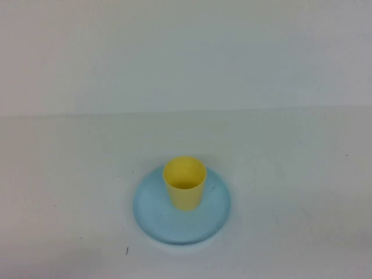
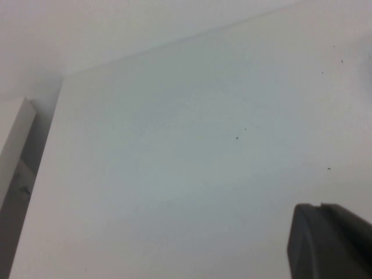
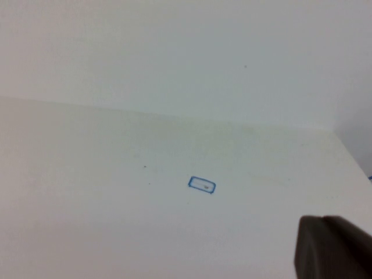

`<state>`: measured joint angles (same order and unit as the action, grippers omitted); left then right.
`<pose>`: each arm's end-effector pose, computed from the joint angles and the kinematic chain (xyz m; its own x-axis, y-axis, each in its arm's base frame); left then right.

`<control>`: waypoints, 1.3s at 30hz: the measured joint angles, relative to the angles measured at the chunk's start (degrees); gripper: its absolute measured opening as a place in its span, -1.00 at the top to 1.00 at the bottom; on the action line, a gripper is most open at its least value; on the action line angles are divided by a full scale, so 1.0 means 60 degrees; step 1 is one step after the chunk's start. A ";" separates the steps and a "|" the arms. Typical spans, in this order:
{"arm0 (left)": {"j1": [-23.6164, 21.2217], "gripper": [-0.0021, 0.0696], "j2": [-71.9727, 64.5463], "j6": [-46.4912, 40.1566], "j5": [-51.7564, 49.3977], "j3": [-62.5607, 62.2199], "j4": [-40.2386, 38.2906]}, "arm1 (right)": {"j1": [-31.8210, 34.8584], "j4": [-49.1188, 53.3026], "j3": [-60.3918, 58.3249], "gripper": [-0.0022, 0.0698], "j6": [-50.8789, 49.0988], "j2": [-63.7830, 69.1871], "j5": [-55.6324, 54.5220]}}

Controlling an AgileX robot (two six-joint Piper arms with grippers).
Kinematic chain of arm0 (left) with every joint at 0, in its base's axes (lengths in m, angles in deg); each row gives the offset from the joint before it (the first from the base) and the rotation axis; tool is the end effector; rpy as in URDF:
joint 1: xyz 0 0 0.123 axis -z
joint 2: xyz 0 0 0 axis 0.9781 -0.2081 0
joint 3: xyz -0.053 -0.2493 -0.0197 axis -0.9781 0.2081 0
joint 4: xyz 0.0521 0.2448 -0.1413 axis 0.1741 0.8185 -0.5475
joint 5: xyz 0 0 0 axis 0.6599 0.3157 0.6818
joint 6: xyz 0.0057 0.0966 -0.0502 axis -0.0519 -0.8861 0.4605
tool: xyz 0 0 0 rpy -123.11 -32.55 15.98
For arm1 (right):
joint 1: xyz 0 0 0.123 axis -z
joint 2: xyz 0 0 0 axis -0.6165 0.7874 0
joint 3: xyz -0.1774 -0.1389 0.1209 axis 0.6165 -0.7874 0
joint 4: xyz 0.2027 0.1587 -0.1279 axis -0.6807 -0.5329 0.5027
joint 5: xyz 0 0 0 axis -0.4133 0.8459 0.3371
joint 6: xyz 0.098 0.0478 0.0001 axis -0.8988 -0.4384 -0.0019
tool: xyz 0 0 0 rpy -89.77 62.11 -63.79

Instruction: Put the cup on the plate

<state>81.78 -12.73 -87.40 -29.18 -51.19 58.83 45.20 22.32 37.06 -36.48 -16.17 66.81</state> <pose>0.1363 -0.0064 0.1778 -0.2307 0.2626 -0.9369 0.1019 0.9641 0.2451 0.1126 -0.0135 0.2844 -0.2140 -0.1584 -0.9639 0.0802 0.9806 -0.1789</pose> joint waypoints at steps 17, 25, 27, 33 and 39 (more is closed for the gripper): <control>0.0000 0.94 0.0000 0.0000 0.0000 0.0000 0.0000 | -0.0058 -0.0424 -0.3798 0.94 -0.0320 -0.0659 -0.3000; 0.0000 0.94 0.0000 0.0000 0.0000 0.0000 0.0000 | -0.1389 -0.0291 -0.3833 0.94 -0.0320 -0.0659 -0.2406; 0.0000 0.94 0.0000 0.0000 0.0000 0.0000 0.0000 | -0.1458 -0.0277 -0.3833 0.94 -0.0323 -0.0659 -0.2361; 0.0000 0.94 0.0000 0.0000 0.0000 0.0000 0.0000 | -0.1515 -0.0277 -0.3833 0.94 -0.0340 -0.0666 -0.2341; 0.0000 0.94 0.0000 0.0000 0.0000 0.0000 0.0000 | -0.1523 -0.0269 -0.3833 0.94 -0.0340 -0.0666 -0.2306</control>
<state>81.78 -12.73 -87.40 -29.18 -51.19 58.83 36.06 20.70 14.06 -38.52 -20.17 52.97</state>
